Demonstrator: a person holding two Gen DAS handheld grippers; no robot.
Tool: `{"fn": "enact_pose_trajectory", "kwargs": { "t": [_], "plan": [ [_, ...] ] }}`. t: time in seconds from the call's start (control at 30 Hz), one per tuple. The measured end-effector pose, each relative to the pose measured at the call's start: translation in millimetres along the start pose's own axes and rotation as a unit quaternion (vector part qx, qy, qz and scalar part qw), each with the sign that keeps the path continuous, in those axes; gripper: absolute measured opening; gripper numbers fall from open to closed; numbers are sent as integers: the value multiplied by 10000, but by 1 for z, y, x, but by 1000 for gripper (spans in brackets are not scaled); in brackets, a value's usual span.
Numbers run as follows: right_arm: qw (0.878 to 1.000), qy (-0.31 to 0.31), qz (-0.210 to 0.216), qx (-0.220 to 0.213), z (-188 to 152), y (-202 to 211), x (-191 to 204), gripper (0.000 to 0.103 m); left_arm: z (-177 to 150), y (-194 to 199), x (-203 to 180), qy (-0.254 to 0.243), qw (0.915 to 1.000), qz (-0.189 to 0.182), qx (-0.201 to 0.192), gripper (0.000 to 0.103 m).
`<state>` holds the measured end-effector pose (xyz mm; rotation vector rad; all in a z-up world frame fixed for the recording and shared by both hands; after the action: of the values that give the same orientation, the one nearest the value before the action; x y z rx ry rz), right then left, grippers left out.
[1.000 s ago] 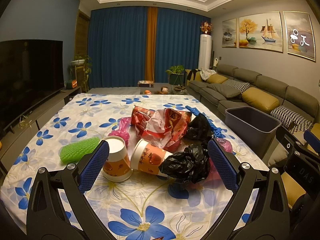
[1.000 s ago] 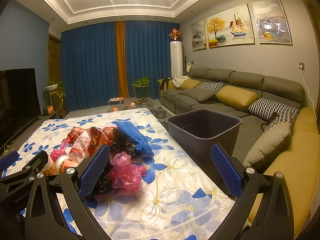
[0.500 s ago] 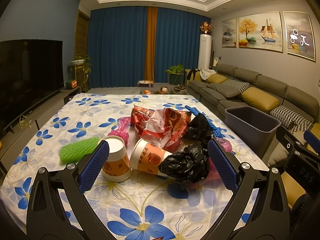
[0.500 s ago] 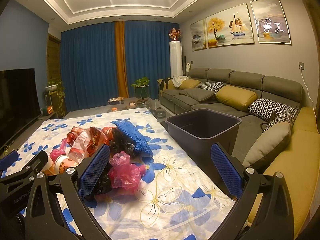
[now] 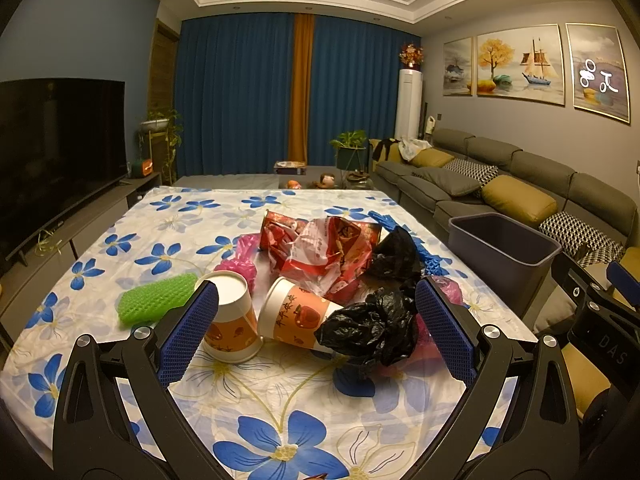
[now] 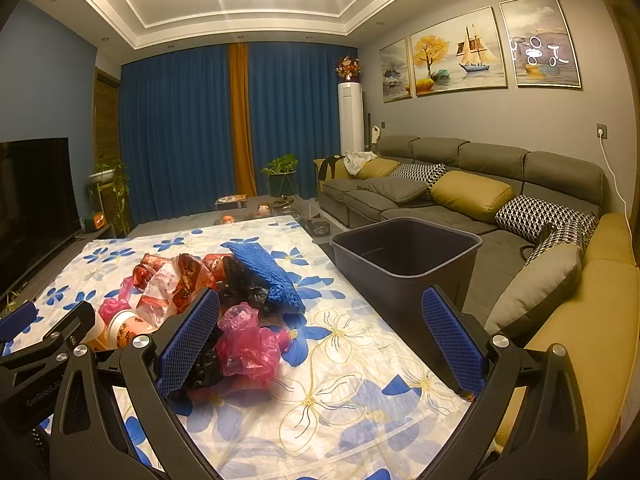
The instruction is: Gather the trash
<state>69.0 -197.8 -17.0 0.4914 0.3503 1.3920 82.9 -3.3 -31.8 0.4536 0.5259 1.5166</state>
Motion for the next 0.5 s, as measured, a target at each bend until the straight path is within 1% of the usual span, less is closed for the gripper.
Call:
{"fn": "enact_pose_trajectory", "kwargs": {
  "t": [0.4, 0.5],
  "plan": [
    [10000, -21, -12, 14, -3, -2, -1, 98, -1, -1, -4, 8, 10000, -11, 19, 97],
    [10000, -34, -24, 25, -4, -3, -3, 98, -9, -10, -7, 3, 10000, -21, 18, 97]
  ]
}}
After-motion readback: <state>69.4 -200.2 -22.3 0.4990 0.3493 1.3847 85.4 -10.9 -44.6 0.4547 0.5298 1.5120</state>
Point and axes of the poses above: each gripper's, at about its wrist camera, not at the fingertips, and y roughly against the way its jaws point, x to its left, z to its top, the point moved 9 cm from there along -y, roughly the way its jaws point, and after that the axes turned 13 degrees about x, right-handed, at the moved point
